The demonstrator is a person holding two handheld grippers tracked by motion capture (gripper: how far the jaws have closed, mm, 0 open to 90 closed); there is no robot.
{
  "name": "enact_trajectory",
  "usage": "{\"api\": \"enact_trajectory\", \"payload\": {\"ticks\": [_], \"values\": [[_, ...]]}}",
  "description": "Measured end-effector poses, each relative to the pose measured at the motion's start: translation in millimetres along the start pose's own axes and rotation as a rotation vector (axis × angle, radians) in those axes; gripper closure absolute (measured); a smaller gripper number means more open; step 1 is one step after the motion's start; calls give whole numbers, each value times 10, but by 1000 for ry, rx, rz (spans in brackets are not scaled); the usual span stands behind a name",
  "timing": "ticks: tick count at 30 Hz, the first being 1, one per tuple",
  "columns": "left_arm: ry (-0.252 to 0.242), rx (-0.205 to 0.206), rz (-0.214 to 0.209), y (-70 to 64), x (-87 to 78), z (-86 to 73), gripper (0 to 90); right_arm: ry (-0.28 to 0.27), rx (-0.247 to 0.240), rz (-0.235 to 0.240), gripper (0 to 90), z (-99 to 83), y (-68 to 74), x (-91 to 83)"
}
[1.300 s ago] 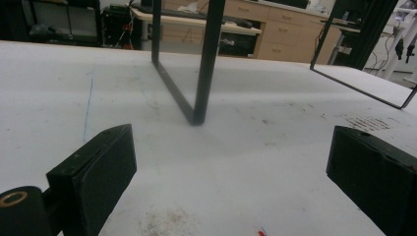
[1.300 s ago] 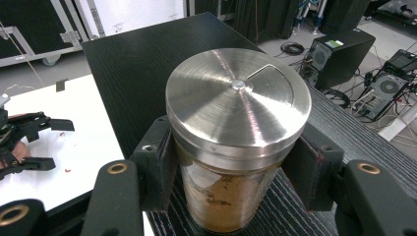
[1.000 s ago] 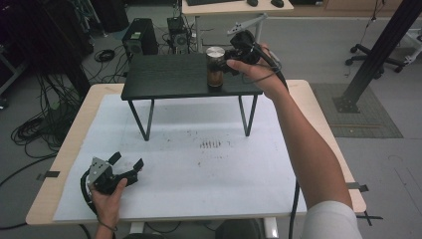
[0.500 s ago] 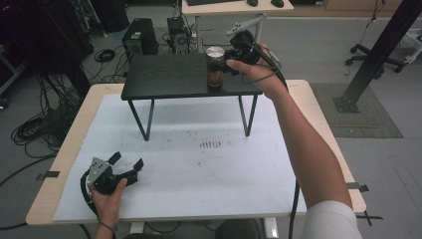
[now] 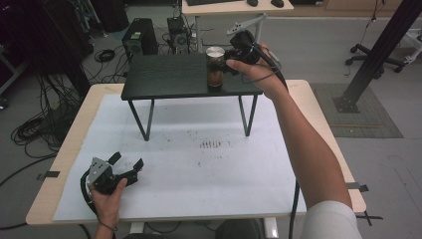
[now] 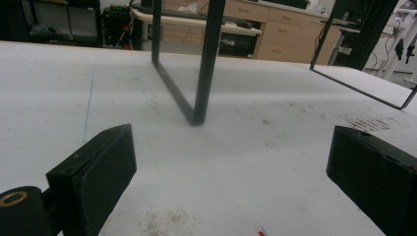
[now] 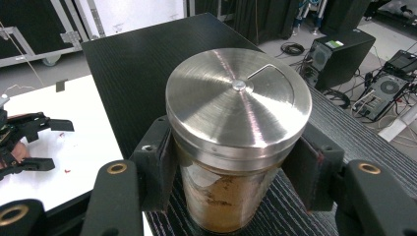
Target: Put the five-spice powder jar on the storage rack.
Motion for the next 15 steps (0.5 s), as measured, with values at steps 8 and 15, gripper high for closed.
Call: {"api": "enact_trajectory", "payload": {"ticks": [8, 15], "values": [[2, 1, -2, 0, 0, -1, 51, -1, 2, 1, 429, 2, -1, 3], [2, 1, -2, -2, 2, 0, 51, -1, 2, 1, 429, 1, 1, 2]]}}
Point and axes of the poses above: each handheld gripper's, and its own axes: x roughly forward along the jaws, z roughly out of its top, y roughly to its left, the point moved 7 cm from there along x, roughly forward along the jaws, and after that the axes turned 9 degrees about y, right-handed, at the moved point
